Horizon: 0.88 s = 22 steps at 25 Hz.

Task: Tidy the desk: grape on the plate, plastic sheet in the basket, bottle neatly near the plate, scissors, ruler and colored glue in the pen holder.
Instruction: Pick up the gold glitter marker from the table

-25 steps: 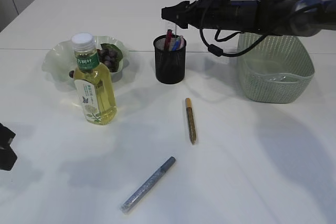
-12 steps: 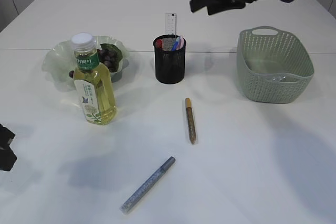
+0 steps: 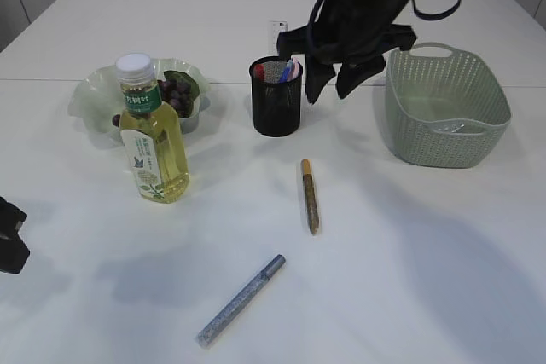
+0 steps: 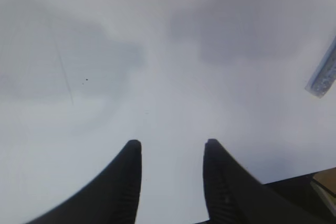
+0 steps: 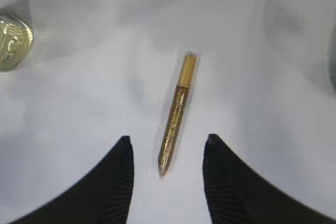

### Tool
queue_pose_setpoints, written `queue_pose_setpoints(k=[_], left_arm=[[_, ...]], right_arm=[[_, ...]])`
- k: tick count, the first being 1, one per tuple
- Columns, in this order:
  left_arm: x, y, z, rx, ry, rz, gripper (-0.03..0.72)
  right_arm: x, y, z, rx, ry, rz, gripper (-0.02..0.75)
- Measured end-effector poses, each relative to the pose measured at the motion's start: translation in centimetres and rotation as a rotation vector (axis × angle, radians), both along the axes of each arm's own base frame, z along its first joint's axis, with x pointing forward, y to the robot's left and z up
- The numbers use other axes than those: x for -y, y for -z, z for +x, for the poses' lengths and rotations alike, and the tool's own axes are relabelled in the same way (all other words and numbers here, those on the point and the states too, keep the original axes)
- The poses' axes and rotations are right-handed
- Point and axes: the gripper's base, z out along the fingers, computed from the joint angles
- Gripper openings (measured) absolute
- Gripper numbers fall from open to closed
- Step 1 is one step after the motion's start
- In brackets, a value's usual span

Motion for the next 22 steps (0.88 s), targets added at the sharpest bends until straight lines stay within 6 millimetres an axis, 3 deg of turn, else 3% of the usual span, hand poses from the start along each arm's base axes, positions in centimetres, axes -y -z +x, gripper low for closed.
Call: queue_pose_setpoints(k=[4,11,22], left_arm=[[0.1,0.0,0.0,-0.003,-0.008,-0.015,0.289],[0.2,0.0,0.0,-0.006,-0.015,-0.029,0.289],[0.2,-0.1,0.2,0.018,-0.019,-0.032,0.289]], right_arm=[[-2.4,2.8,-0.2,-0.049,0.006,-0.043,0.351],[-3.2,8.6,1.0,-0.139,0.024,-0.099,0.351],[-3.2,12.4,2.1,-0.143,0.120,-0.119,0.351]])
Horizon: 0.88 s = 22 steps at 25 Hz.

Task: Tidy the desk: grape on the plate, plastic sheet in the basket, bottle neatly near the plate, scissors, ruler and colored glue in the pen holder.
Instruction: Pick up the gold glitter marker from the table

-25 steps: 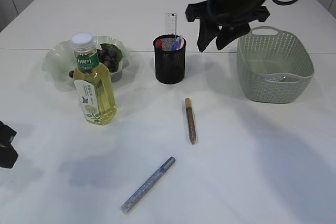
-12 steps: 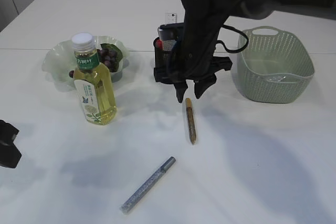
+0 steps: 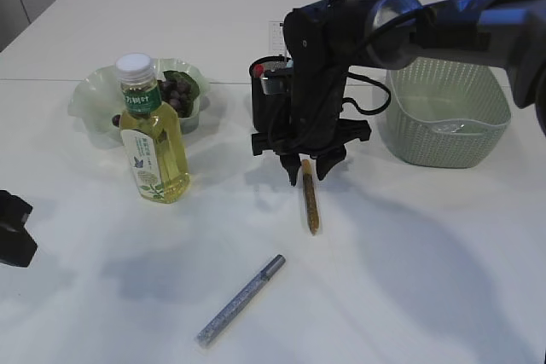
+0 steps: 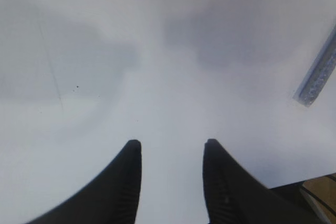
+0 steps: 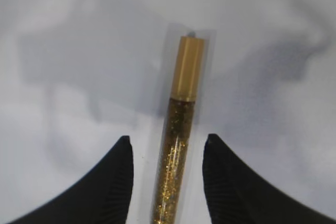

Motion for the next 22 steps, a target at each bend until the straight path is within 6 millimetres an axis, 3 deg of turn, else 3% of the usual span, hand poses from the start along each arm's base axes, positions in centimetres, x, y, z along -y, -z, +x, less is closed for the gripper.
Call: queue_pose_setpoints(k=[10,18,22], left_arm=[[0.0,0.0,0.1,0.012,-0.002,-0.002,0.289],[0.0,0.0,0.1,0.013,-0.003,-0.002,0.289],[0.0,0.0,0.1,0.015,-0.004,-0.004,0.289]], right_arm=[[0.3,2.2,0.4,-0.017,0.002,-0.029,0.351],[0.2,2.5,0.6,-0.018,0.016,-0.006,0.347],[0.2,2.5,0.6,-0.020,0.022,0.006,0.267]])
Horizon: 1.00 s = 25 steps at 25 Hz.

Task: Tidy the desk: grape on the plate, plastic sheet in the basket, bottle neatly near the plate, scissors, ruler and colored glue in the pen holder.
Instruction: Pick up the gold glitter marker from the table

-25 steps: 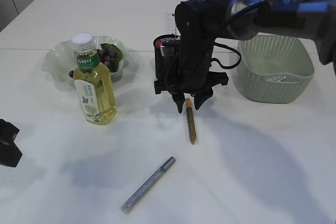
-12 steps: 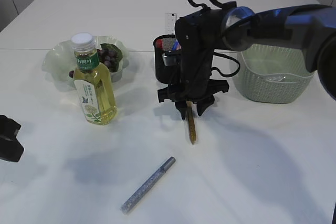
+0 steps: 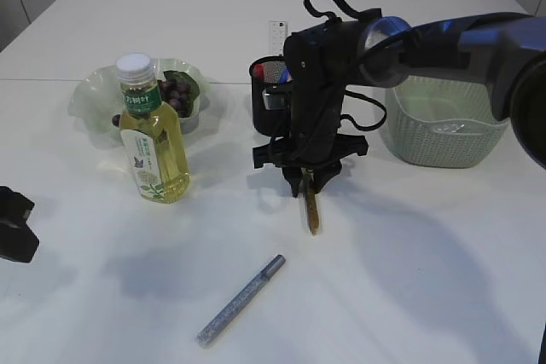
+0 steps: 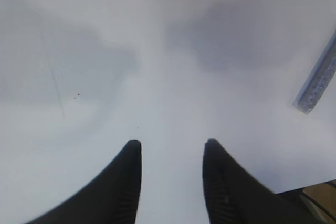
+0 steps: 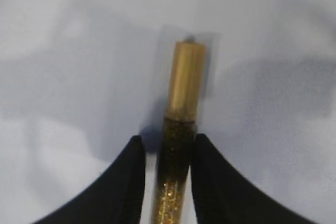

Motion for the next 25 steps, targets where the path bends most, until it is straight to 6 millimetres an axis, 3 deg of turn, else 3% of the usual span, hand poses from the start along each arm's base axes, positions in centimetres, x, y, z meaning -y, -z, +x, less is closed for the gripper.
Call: queue_pose_setpoints(k=[8,15,22,25], left_arm=[[0.0,0.0,0.0,0.001,0.000,0.000,0.289],[0.0,0.0,0.0,0.001,0.000,0.000,0.289],[0.0,0.0,0.0,0.003,-0.001,0.000,0.289],[0.0,0.0,0.0,0.003,-0.001,0.000,0.289]], right_arm=[[0.0,-0.1,0.1,0.003,-0.015,-0.001,0.097],[0.1,-0.5,0.1,0.007,-0.027,0.006,0.074],[0.6,-6.9,-0.5,0.059,-0.163,0.166,0.072],[2.0,-9.8,-0.3,0.107,-0.216,0.295,0.071]])
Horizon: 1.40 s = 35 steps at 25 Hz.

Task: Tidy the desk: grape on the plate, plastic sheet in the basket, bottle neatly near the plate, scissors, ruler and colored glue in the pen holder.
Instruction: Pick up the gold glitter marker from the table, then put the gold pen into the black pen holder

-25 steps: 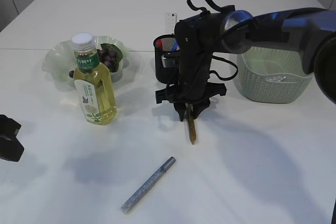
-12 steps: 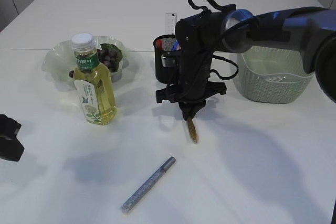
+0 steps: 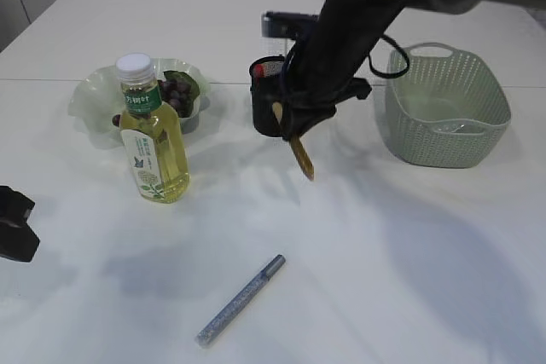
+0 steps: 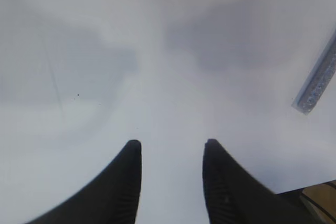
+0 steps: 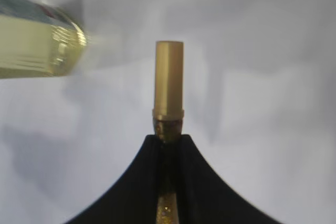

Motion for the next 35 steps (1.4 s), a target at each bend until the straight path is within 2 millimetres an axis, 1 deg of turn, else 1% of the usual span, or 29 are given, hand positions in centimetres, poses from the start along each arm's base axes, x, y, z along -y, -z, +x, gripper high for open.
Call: queue_pose_setpoints(k=[2,6,8,9,12,14,16,22,26,29,33,35], left_arm=[[0.0,0.0,0.0,0.000,0.000,0.000,0.289],[0.0,0.0,-0.1,-0.008,0.001,0.001,0.289],[0.0,0.0,-0.2,-0.017,0.003,0.002,0.289],[0.0,0.0,-0.2,-0.019,0.004,0.002,0.289],[0.0,0.0,-0.2,-0.019,0.004,0.002,0.289],[0.0,0.0,-0.2,-0.019,0.004,0.002,0.289],[-0.1,0.1,-0.2,-0.020,0.004,0.007,0.289],[-0.4,0.1,-0.2,-0.013,0.025,0.048,0.289],[-0.4,0.2,-0.1,-0.012,0.028,0.055,0.289],[-0.4,0.5,0.1,-0.016,0.029,0.060,0.289],[-0.4,1.1,0.4,-0.034,0.029,0.065,0.289],[-0.3,1.3,0.6,-0.040,0.029,0.068,0.289]], right_arm=[[1.4,-2.0,0.5,0.044,-0.017,0.132,0.071],[4.1,-4.5,2.3,0.195,-0.055,0.417,0.071],[5.0,-5.5,3.3,0.296,-0.048,0.541,0.071],[5.5,-5.8,3.9,0.368,-0.055,0.571,0.071],[5.7,-6.3,5.2,0.535,-0.033,0.668,0.071],[5.6,-5.8,5.9,0.621,-0.045,0.687,0.071],[5.6,-4.8,6.7,0.690,-0.058,0.695,0.071],[5.6,-1.3,8.3,0.803,-0.084,0.651,0.071],[5.6,0.1,8.8,0.887,-0.132,0.595,0.078],[5.6,0.8,9.1,0.908,-0.149,0.575,0.095],[5.4,2.1,9.4,0.895,-0.154,0.569,0.120],[5.3,2.4,9.4,0.888,-0.154,0.570,0.129]])
